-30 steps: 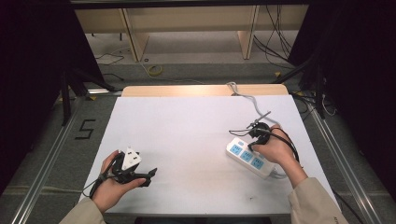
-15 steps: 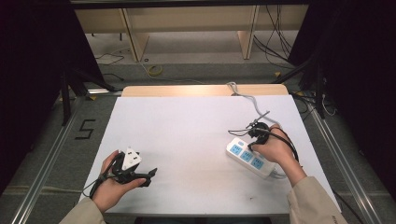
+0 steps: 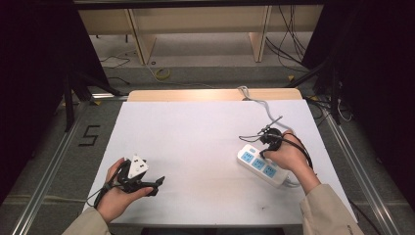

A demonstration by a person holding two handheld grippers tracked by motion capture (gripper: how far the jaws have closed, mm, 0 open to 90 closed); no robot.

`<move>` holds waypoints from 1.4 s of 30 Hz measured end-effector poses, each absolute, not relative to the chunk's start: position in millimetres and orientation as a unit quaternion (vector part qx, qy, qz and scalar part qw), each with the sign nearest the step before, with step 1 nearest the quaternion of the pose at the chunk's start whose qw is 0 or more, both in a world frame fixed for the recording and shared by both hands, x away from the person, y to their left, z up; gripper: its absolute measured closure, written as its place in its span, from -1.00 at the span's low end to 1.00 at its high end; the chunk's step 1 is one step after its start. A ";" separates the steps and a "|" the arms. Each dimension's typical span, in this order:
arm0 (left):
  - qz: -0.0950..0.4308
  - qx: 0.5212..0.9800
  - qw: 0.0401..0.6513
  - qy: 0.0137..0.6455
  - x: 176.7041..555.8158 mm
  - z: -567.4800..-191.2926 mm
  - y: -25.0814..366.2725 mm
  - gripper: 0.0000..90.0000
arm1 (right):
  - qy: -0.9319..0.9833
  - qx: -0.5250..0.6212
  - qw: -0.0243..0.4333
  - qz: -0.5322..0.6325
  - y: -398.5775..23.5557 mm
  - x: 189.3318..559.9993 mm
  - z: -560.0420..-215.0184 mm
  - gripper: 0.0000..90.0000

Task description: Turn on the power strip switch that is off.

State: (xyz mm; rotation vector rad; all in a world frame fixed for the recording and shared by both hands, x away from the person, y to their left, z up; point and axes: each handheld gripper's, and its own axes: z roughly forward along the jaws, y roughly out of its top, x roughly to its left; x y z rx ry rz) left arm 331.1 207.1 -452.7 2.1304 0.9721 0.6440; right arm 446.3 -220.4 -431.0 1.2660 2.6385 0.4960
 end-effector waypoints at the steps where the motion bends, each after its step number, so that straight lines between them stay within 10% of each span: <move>1: 0.248 0.822 0.349 0.376 331.0 -452.8 207.0 -0.66 | 0.886 0.425 0.087 0.167 -220.4 446.3 -431.0 1.00; 42: 0.251 0.822 0.349 0.375 330.6 -452.7 206.6 -0.66 | 0.885 0.432 0.080 0.154 -218.2 448.7 -431.5 1.00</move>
